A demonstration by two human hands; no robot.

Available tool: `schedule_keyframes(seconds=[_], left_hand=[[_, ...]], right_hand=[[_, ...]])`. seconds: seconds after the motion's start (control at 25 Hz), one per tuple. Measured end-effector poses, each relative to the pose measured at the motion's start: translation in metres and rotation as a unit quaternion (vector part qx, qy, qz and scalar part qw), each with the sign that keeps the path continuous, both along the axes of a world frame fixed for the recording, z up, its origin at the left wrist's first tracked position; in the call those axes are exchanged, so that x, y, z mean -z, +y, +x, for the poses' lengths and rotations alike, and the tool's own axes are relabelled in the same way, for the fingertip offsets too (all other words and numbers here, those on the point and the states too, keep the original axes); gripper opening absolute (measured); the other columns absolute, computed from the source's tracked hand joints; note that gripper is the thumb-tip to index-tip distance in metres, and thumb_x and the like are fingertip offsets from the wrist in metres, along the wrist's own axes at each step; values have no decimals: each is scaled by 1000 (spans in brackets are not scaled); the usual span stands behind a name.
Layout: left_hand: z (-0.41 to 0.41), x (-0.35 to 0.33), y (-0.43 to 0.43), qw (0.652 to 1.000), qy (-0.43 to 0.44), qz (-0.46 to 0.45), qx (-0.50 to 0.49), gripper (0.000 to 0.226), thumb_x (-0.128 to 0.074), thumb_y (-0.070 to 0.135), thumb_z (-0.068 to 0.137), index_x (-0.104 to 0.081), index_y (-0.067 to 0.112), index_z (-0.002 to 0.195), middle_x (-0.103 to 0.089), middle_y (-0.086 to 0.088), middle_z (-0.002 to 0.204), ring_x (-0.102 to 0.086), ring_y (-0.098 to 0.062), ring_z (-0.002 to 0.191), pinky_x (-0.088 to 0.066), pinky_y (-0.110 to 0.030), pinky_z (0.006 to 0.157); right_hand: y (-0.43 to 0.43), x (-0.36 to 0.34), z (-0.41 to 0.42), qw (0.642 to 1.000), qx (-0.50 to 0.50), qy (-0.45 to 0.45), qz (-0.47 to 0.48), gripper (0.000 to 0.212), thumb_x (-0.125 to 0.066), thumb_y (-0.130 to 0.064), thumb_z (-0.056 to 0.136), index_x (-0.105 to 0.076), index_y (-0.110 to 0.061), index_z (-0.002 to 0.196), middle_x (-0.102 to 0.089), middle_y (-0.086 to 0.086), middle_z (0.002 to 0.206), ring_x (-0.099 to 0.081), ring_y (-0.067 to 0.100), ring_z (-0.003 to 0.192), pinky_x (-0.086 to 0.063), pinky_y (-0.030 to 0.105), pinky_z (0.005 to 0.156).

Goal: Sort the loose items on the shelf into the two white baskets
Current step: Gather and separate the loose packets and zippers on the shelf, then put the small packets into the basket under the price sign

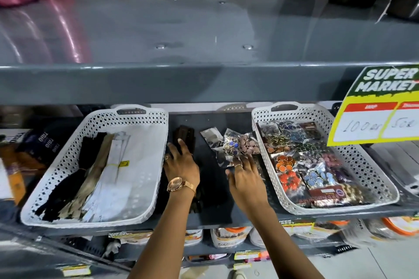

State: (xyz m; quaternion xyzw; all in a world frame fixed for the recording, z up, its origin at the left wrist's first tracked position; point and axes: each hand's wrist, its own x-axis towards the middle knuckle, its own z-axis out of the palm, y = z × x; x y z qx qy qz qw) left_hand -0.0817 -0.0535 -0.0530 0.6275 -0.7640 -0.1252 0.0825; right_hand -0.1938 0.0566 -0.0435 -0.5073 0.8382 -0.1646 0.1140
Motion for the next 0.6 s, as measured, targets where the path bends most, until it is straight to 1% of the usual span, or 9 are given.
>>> schedule_keyframes(seconds=[0.04,0.12,0.2,0.28,0.32,0.4,0.48,0.52,0.6], left_hand=[[-5,-5,-1,1000,3,-17,-2,79,-50,16,87,-4,12,151,-8,-22,158,-25,-43,141,-31,-47,113],[-15,-14,-2,998,-12,-40,37,74,-45,20,90,-6,10,151,-6,-19,160,-13,-38,147,-19,-47,119],[-18,-13,-2,997,-37,18,68,64,-35,31,96,-10,6,150,-10,-20,159,-9,-35,148,-8,-48,121],[-13,-8,0,993,-50,89,60,64,-27,36,98,-7,4,150,-8,-22,159,-5,-35,148,-5,-48,122],[-12,-5,1,993,-51,88,59,65,-28,36,98,-4,4,150,-4,-22,159,-2,-34,149,-3,-48,122],[-16,-7,-3,995,-38,18,86,65,-33,29,97,-4,5,150,0,-21,160,3,-33,149,1,-47,122],[-31,-12,-22,984,-9,-44,173,63,-40,16,94,-10,7,150,-5,-18,160,0,-33,149,-1,-45,122],[-41,-14,-35,973,0,-32,230,60,-41,13,94,-16,6,149,-12,-18,159,-5,-32,149,-5,-44,122],[-61,-12,-57,954,-6,47,296,55,-43,19,96,-24,8,147,-21,-19,157,-14,-33,147,-14,-43,122]], right_hand=[[1,-2,-2,1000,3,-3,2,44,-35,-33,99,-52,-6,129,-29,10,154,-10,27,147,-26,43,117],[3,-9,-8,1000,7,-12,3,45,-35,-29,99,-44,-5,135,-29,13,153,-13,29,147,-28,43,116],[5,-14,-13,999,13,-29,-4,44,-37,-24,99,-40,-5,138,-30,15,153,-17,30,145,-31,42,115],[6,-14,-13,999,14,-34,-2,43,-39,-19,97,-41,-4,138,-33,16,151,-22,31,143,-33,41,113],[6,-15,-13,999,12,-36,6,43,-39,-17,96,-42,-3,137,-35,16,150,-25,32,142,-34,41,112],[4,-21,-14,999,10,-37,34,38,-39,-14,95,-45,-2,132,-39,17,145,-36,34,135,-38,41,105],[-6,-32,-17,998,4,-20,55,34,-40,-9,95,-46,-3,128,-44,18,141,-44,35,128,-41,42,102],[-14,-36,-20,998,-2,-7,61,35,-40,-8,95,-44,-5,130,-42,18,143,-42,35,130,-40,43,103],[-28,-37,-22,997,-22,17,67,38,-44,-14,96,-43,-7,133,-33,18,149,-31,35,139,-35,46,110]])
